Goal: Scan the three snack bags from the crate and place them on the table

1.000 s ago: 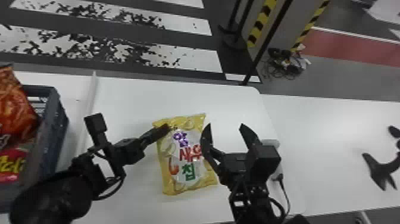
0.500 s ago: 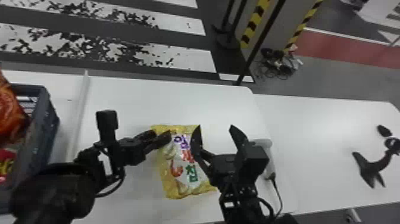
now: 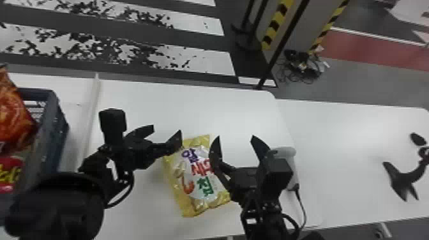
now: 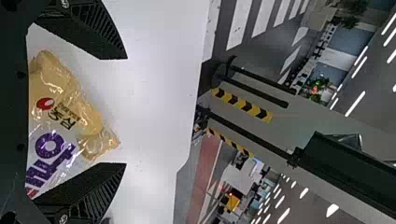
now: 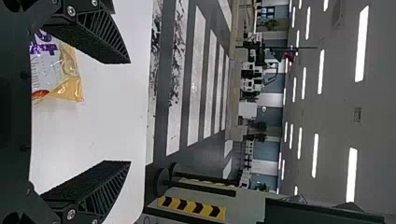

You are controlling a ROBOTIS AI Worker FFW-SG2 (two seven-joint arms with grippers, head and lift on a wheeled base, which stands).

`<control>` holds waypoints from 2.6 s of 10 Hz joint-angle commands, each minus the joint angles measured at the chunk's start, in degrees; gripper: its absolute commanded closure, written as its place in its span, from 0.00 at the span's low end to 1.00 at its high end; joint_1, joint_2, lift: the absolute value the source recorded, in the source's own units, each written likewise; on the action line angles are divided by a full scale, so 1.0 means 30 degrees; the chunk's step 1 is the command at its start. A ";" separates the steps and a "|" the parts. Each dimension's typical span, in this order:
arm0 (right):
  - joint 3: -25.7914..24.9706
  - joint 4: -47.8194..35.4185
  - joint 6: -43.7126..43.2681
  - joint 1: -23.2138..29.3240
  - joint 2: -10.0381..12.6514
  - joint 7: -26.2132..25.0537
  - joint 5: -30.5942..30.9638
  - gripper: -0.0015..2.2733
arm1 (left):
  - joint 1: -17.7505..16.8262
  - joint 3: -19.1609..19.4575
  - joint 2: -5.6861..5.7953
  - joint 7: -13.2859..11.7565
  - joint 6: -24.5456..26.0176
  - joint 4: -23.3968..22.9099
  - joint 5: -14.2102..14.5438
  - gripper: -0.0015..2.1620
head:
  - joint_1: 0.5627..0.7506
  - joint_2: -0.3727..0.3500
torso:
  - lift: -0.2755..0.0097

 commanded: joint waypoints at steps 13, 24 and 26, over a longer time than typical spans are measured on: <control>0.2955 0.0356 0.5511 0.1648 -0.1229 0.5606 0.4420 0.06 | 0.9602 0.6529 0.1084 0.1857 -0.0647 -1.2646 -0.0823 0.01 | 0.70 0.66 | 0.75; 1.0132 0.4048 1.1722 -0.3040 -0.2547 -0.0840 1.0982 0.18 | 0.9690 0.6851 0.1114 0.0920 -0.0588 -1.1620 0.0144 0.01 | 0.70 0.69 | 0.75; 1.0923 0.4721 1.3070 -0.4007 -0.2401 -0.0869 1.1070 0.52 | 0.9866 0.6939 0.1114 0.0890 -0.0529 -1.1679 0.0144 0.01 | 0.70 0.69 | 0.75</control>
